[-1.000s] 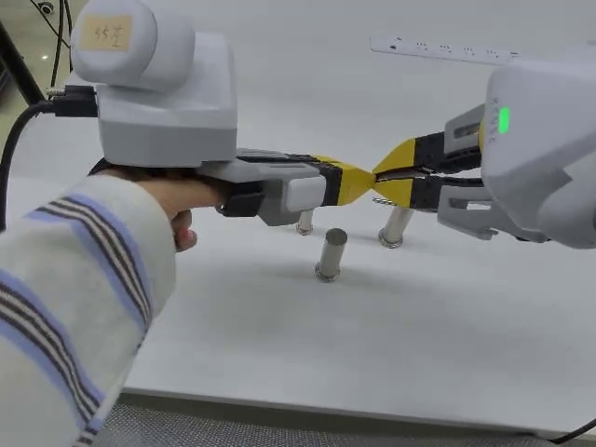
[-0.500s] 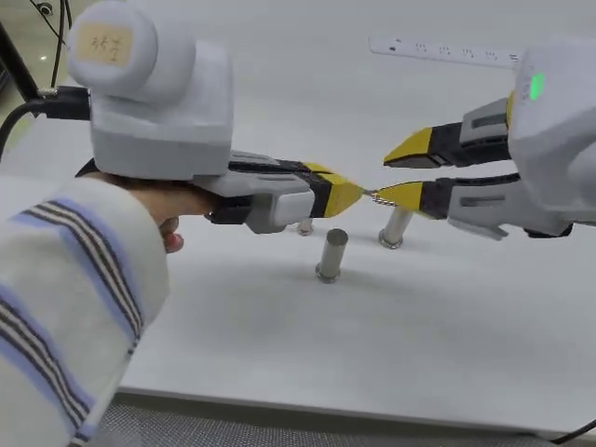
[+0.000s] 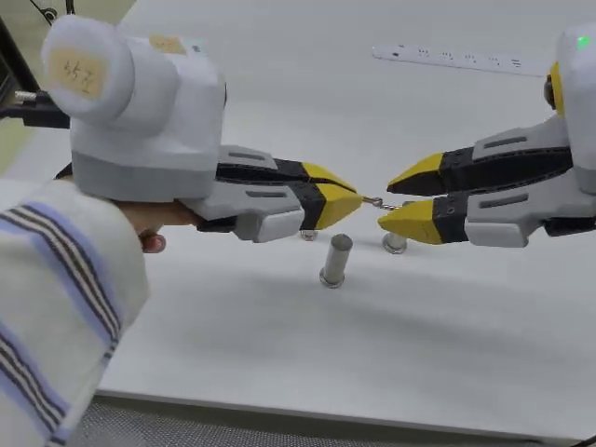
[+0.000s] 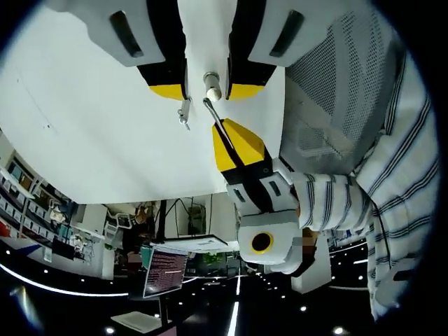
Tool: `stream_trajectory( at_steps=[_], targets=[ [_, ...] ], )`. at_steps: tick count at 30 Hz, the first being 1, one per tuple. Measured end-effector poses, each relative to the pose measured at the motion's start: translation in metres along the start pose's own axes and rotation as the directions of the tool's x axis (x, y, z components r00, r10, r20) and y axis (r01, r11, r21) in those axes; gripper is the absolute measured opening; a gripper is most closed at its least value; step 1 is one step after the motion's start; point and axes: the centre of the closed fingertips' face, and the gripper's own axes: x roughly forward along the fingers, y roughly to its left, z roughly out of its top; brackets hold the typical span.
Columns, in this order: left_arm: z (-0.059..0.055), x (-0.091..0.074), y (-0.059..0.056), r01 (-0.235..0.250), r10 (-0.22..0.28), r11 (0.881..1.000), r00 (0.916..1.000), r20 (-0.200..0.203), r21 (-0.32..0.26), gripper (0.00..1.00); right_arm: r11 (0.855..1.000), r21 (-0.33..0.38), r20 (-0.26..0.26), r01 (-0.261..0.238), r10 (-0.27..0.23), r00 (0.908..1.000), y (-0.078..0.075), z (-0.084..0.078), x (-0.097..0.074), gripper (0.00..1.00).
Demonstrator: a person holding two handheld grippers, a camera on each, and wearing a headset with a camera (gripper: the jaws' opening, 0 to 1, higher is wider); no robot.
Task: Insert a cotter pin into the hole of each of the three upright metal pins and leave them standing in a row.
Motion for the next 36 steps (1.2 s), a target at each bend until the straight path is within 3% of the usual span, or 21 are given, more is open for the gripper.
stream_trajectory(
  at_steps=[2,10,19,23,27,36],
  targets=[
    [0.001,-0.001,-0.004,0.018,-0.018,0.999,0.9998,0.002,0.045,0.0,1.0,0.011,0.016,-0.013,0.013,0.9998,0.001,0.002,0.0,0.15],
    [0.007,-0.001,-0.015,0.076,-0.077,0.991,0.997,0.007,0.111,0.0,0.997,0.053,0.031,-0.059,0.057,0.9979,0.008,0.001,0.001,0.1],
    [0.003,0.001,-0.018,0.108,-0.107,0.987,0.9941,-0.017,0.122,0.0,0.995,0.049,0.021,-0.083,0.082,0.9964,0.015,-0.003,0.0,0.07],
    [0.001,0.001,-0.016,0.111,-0.108,0.986,0.9936,-0.032,0.127,0.0,0.993,0.043,0.021,-0.11,0.109,0.9938,0.02,-0.003,0.0,0.0],
    [-0.004,0.002,-0.013,0.114,-0.108,0.987,0.9923,-0.06,0.111,0.0,0.995,0.01,0.011,-0.094,0.094,0.9955,0.02,-0.003,0.0,0.0],
    [-0.01,0.005,-0.01,0.111,-0.101,0.985,0.9917,-0.08,0.129,0.0,0.996,-0.043,-0.004,-0.083,0.082,0.9966,0.019,-0.001,-0.001,0.0]
  ],
)
